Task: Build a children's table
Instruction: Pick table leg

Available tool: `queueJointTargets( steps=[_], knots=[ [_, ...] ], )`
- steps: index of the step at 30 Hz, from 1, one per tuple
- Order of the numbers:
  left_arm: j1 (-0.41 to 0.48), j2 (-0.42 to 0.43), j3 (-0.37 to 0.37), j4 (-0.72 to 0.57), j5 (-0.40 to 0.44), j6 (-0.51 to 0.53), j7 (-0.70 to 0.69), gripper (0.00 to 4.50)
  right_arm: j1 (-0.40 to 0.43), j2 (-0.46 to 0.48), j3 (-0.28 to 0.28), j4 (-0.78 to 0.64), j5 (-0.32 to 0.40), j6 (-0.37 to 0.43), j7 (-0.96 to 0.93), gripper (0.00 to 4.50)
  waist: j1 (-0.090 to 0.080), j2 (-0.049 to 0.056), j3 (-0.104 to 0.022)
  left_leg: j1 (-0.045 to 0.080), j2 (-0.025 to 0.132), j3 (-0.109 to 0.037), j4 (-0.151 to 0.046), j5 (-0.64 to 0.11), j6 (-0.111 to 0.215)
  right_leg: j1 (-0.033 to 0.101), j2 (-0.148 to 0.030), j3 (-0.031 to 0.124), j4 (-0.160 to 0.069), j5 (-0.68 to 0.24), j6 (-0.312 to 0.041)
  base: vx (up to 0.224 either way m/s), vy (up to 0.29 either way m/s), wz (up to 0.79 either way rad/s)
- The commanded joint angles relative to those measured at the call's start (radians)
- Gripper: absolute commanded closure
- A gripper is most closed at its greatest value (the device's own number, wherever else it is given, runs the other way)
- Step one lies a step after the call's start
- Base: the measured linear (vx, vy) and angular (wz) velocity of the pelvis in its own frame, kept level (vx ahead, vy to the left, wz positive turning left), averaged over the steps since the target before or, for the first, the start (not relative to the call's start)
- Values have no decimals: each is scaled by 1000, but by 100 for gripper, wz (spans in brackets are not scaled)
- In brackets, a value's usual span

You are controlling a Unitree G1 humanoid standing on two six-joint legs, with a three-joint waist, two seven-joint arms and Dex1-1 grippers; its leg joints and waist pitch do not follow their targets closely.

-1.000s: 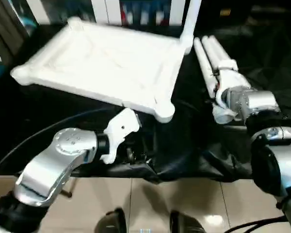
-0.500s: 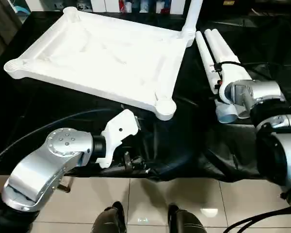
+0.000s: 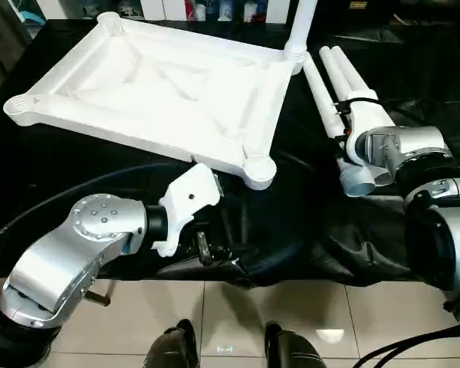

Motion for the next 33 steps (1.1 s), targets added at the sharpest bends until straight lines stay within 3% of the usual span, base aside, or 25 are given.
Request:
queueJointTargets(
  steps=[1,7,15,19,20,21,23,24,25,26,28,30,32,33],
  knots=[
    [-11,9,13,8,11,-17,0,0,20,10,-37,28,40,16,-20,215,2,18,-103,46,38,-15,-49,-113,36,56,-29,23,-35,7,-326,0,0,0],
    [-36,-22,30,54,13,-27,41,0,21,15,-66,22,68,23,-13,256,5,18,-110,42,37,-16,-46,-145,24,59,-30,22,-34,-8,-339,0,0,0],
    [-72,-97,15,147,39,-81,96,0,25,22,-101,-28,98,26,-45,268,11,28,-128,42,35,-17,-35,-135,31,63,-27,18,-26,29,-350,0,0,0],
    [-93,-141,33,191,42,-103,134,0,15,11,-103,-87,106,53,-28,268,14,20,-137,36,33,-18,-29,-127,40,69,-27,19,-22,33,-348,0,0,0],
    [-98,-160,35,210,49,-127,149,0,27,6,-94,-150,105,55,-16,268,14,16,-144,38,33,-18,-27,-123,43,71,-28,19,-21,36,-347,0,0,0],
    [-98,-160,35,210,49,-127,149,0,27,6,-94,-150,105,55,-16,268,17,17,-141,37,33,-17,-26,-121,47,68,-28,20,-22,31,-339,0,0,0],
    [-120,-250,61,288,73,-174,247,0,92,10,-96,-367,136,66,6,269,19,14,-154,39,33,-18,-21,-103,52,73,-27,21,-19,52,-326,0,0,0],
    [-124,-259,63,297,79,-179,263,0,103,12,-96,-399,140,70,4,269,21,12,-153,38,33,-19,-22,-96,57,73,-26,21,-21,64,-321,0,0,0],
    [-131,-275,63,311,92,-197,286,0,125,17,-99,-456,147,76,-2,269,22,9,-163,37,31,-21,-18,-69,65,77,-26,20,-14,86,-322,0,0,0],
    [-146,-296,66,332,99,-176,317,0,157,23,-103,-529,152,85,-19,269,22,7,-162,34,29,-20,-17,-62,76,75,-26,20,-17,84,-315,0,0,0],
    [-176,-335,80,381,98,-159,356,0,221,44,-118,-663,160,93,-67,269,26,9,-167,36,28,-19,-14,-50,82,75,-26,22,-17,79,-304,0,0,0],
    [-179,-339,82,388,98,-165,359,0,229,48,-121,-679,161,94,-73,269,28,8,-173,36,26,-20,-15,-51,83,74,-25,19,-21,56,-300,0,0,0],
    [-206,-379,103,428,104,-215,403,0,326,93,-173,-862,187,74,-134,269,33,16,-173,37,27,-19,-15,-66,79,71,-24,22,-27,36,-281,0,0,0],
    [-216,-401,118,442,98,-222,415,0,367,115,-195,-938,196,70,-160,269,34,15,-177,37,27,-20,-17,-69,76,71,-22,21,-28,35,-269,0,0,0]
  ],
)
